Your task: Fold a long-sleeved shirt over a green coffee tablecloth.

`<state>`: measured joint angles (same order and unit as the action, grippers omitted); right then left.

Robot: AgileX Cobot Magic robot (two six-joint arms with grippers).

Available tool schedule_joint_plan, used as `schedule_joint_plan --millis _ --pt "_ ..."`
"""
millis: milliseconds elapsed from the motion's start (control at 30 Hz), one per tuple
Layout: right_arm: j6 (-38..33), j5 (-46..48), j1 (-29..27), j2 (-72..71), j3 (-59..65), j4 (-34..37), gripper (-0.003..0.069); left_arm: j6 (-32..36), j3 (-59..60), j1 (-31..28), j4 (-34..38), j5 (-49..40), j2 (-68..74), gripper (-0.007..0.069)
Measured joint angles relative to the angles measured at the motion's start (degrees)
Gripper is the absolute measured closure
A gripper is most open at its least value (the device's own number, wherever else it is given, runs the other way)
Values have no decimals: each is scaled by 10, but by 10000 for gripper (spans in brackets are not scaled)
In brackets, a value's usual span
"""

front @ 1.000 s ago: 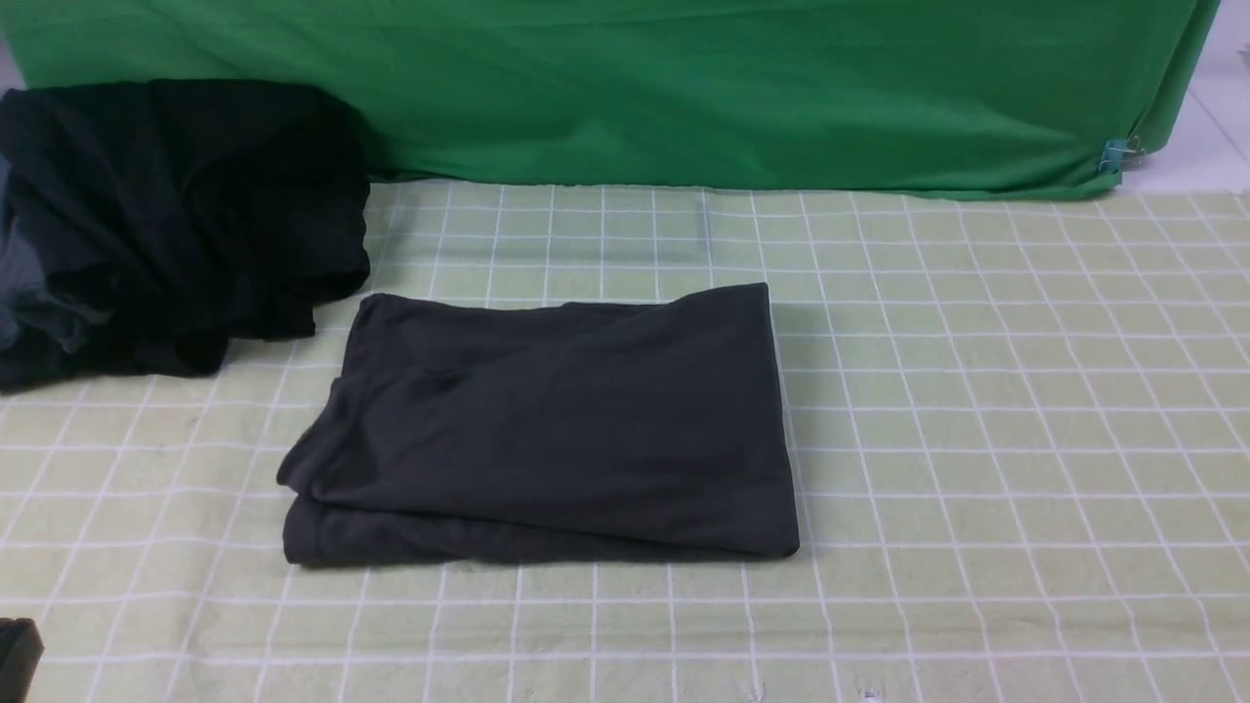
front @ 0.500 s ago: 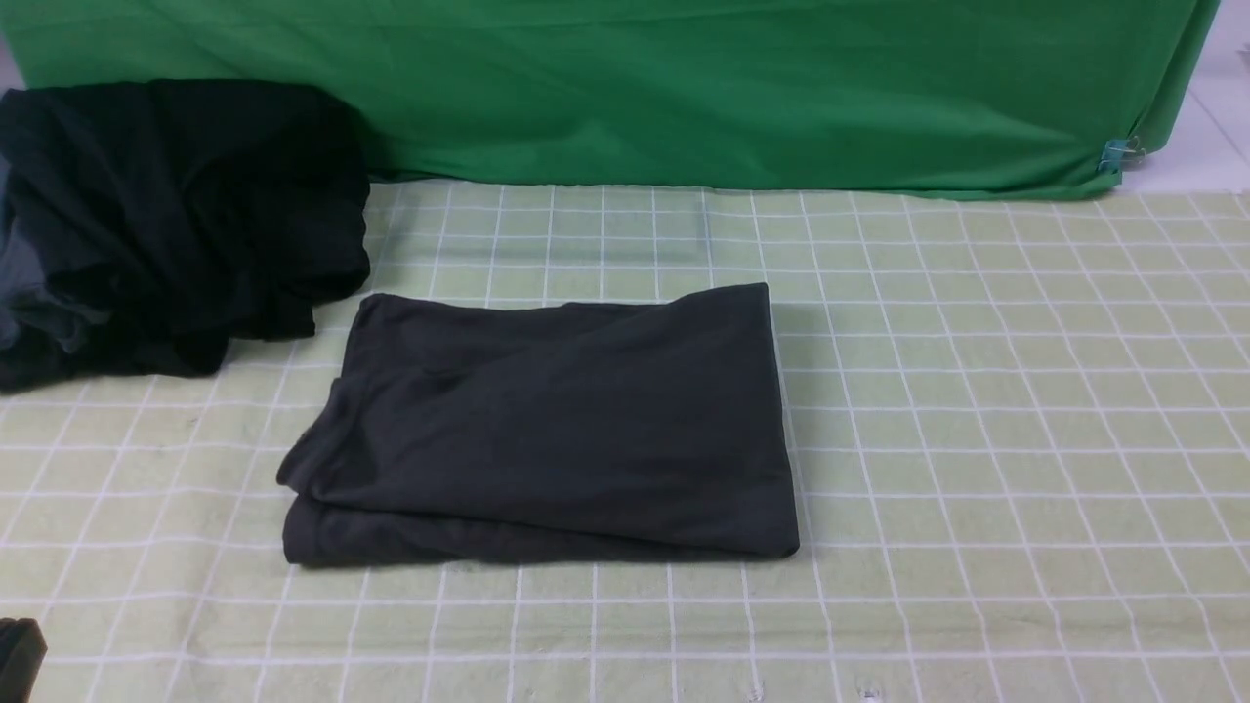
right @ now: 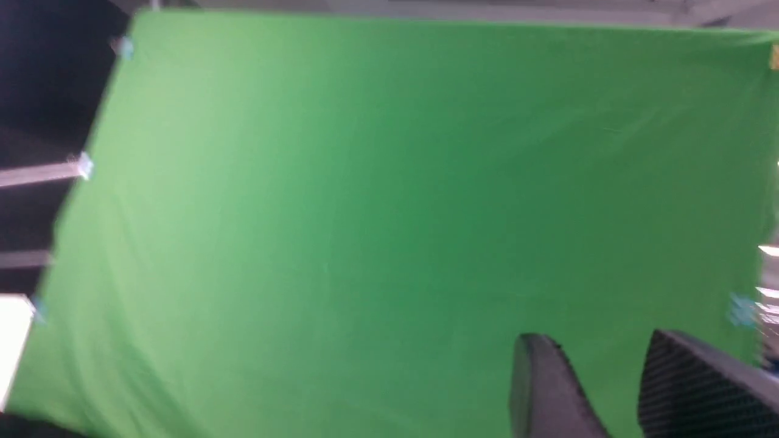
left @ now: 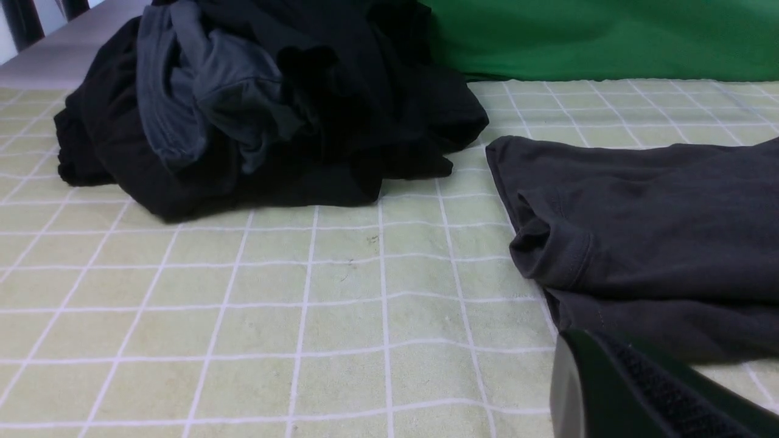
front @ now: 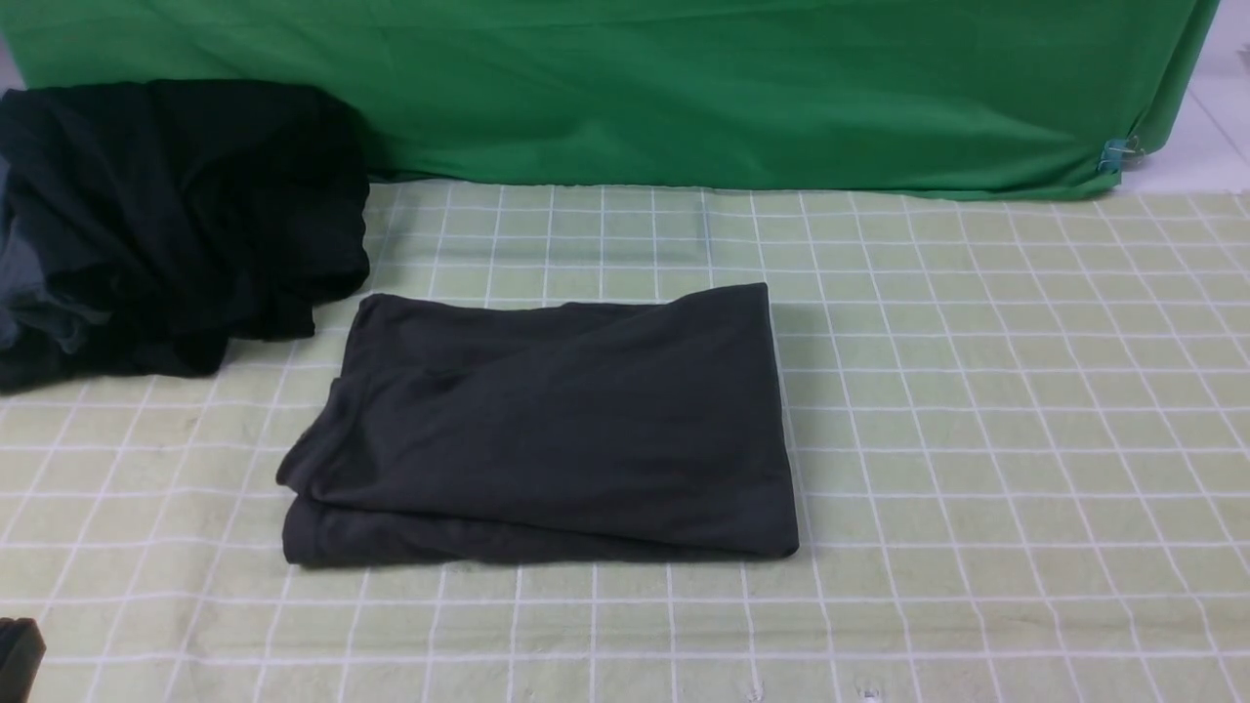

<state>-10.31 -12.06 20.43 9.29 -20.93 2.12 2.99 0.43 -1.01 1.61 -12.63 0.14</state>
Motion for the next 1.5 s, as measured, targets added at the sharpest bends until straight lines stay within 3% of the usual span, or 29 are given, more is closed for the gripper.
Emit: schedule_joint_plan --millis 133,367,567,833,1500 --pt "-17 145 -82 -7 8 -2 422 0 0 -1 0 0 -1 622" --pt "-48 204 -170 -29 133 -3 421 0 0 -1 0 0 -1 622" --pt "-31 260 -179 -90 213 -6 420 0 0 -1 0 0 -1 622" --pt "0 267 -206 -91 213 -7 419 0 0 -1 0 -1 -1 622" --pt "6 266 -207 -92 213 -7 418 0 0 -1 0 -1 -1 622"
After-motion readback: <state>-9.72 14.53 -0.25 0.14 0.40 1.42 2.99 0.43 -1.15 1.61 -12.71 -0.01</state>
